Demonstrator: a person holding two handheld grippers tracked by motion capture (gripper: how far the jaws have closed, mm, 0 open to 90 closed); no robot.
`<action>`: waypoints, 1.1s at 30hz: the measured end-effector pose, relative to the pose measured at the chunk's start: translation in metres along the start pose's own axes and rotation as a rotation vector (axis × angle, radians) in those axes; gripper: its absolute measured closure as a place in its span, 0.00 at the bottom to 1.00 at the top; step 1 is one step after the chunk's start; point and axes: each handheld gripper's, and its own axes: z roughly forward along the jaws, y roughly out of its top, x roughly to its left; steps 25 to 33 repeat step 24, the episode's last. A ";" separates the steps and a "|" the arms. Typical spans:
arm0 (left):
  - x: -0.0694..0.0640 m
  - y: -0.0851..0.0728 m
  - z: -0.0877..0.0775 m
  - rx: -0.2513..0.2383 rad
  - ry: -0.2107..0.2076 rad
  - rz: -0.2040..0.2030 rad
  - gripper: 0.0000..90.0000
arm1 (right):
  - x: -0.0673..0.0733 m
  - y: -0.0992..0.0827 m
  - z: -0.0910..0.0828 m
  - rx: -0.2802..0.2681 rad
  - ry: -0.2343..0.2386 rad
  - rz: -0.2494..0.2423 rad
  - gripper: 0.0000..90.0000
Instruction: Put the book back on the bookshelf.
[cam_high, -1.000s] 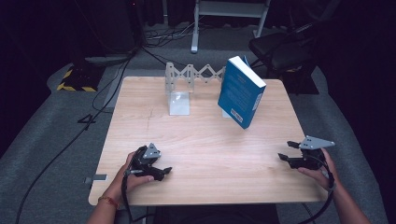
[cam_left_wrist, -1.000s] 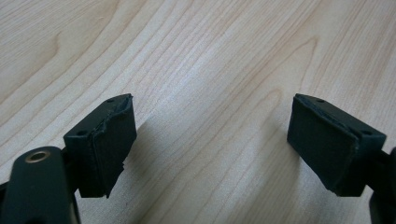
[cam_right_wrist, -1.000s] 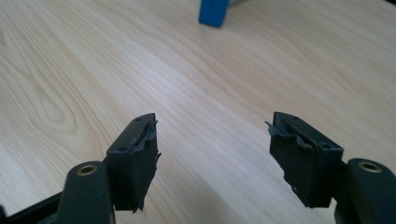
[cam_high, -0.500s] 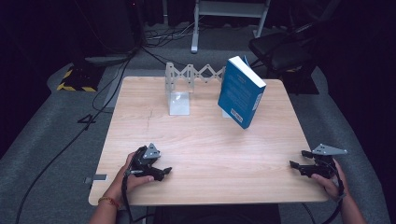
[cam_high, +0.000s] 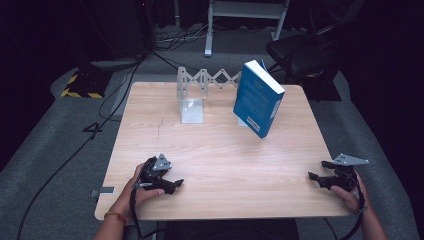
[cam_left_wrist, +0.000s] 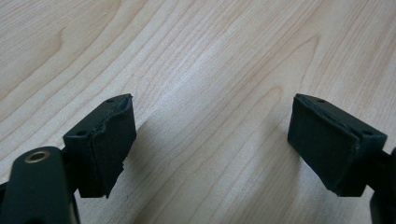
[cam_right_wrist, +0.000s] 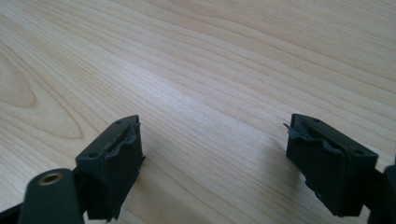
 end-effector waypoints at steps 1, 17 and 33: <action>0.000 0.000 0.000 -0.001 -0.003 -0.001 0.17 | 0.000 0.000 0.000 0.001 0.001 0.000 0.21; 0.001 0.001 0.001 0.000 -0.003 -0.001 0.17 | 0.000 0.000 0.000 0.001 -0.001 0.000 0.20; 0.001 0.001 0.001 -0.001 0.002 -0.005 0.17 | 0.000 0.000 0.000 0.002 0.001 0.000 0.20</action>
